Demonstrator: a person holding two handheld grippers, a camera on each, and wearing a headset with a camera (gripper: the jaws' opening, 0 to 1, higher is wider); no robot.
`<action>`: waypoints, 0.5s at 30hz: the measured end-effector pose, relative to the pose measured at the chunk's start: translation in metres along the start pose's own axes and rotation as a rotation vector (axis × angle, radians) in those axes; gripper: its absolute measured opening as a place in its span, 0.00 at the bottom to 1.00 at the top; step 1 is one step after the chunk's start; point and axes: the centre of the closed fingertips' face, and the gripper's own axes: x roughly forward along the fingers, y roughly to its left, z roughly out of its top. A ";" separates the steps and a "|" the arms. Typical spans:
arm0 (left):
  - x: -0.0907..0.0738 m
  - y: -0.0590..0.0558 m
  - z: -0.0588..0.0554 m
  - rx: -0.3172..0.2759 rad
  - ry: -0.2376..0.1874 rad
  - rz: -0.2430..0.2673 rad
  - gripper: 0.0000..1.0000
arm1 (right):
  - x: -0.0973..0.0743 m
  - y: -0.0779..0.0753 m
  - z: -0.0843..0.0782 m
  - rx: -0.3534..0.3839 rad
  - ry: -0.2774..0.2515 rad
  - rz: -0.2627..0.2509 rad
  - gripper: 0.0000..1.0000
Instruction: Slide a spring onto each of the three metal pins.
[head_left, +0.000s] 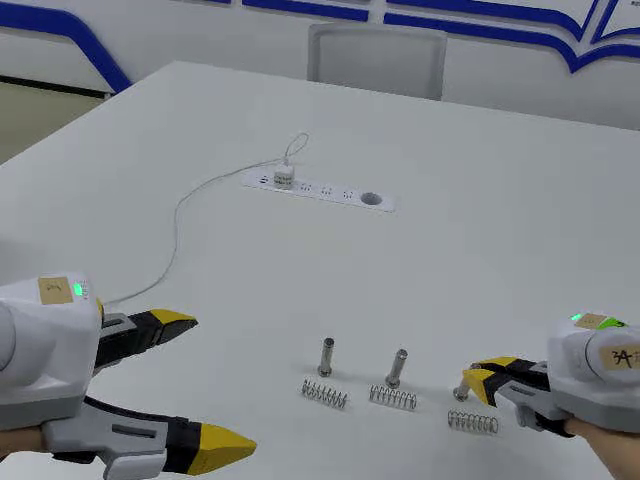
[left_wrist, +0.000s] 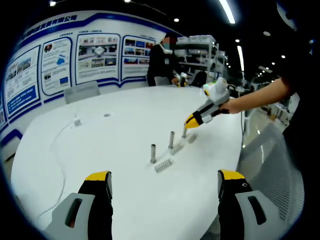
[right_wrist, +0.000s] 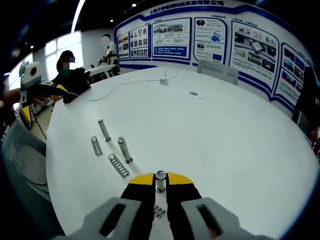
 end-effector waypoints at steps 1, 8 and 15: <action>0.000 -0.001 0.001 0.001 -0.002 -0.001 0.89 | 0.000 0.000 0.000 -0.008 0.006 -0.001 0.07; 0.002 -0.004 0.001 0.004 0.000 -0.008 0.89 | 0.001 -0.001 -0.001 -0.032 0.013 -0.013 0.08; 0.000 -0.005 0.000 0.003 0.000 -0.004 0.89 | -0.002 -0.003 0.003 -0.034 -0.001 0.003 0.08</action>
